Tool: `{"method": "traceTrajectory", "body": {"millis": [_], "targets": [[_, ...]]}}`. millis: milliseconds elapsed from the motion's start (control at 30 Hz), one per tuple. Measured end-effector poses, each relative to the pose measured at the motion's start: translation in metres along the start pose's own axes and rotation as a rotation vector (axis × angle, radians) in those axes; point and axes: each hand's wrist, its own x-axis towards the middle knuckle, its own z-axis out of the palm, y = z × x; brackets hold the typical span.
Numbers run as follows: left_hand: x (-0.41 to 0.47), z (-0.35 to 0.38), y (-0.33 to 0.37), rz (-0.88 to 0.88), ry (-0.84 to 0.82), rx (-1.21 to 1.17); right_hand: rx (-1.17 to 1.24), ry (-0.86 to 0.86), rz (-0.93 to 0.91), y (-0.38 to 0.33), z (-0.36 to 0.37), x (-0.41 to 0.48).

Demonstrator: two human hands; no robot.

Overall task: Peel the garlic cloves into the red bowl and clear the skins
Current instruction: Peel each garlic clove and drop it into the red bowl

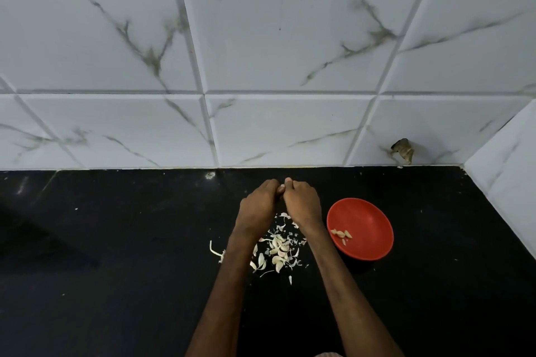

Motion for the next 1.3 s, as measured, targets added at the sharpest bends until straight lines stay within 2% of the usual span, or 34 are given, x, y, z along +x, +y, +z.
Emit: {"method": "traceTrajectory", "body": {"millis": [67,167,300,433,767,1133,1300], "targets": [[0.0,0.0,-0.002,0.052,-0.009,0.063,0.098,-0.062,0.087,0.001,0.0,0.003],[0.001,-0.001,-0.003,0.076,-0.013,0.045,0.23,-0.077,0.069,0.002,0.001,0.003],[0.004,-0.005,-0.006,0.014,0.056,-0.234,0.404,-0.12,-0.025,0.013,-0.004,0.002],[0.007,-0.007,-0.005,-0.048,0.107,-0.453,0.437,-0.116,-0.116,0.017,-0.005,0.002],[0.01,-0.011,-0.005,-0.173,0.227,-0.67,0.451,0.058,-0.293,0.016,-0.003,0.002],[0.01,-0.01,-0.013,-0.139,0.138,-0.757,0.524,0.113,-0.186,0.011,0.004,0.001],[0.01,-0.011,-0.012,-0.131,0.122,-0.803,0.431,0.13,-0.177,0.014,0.002,0.004]]}}
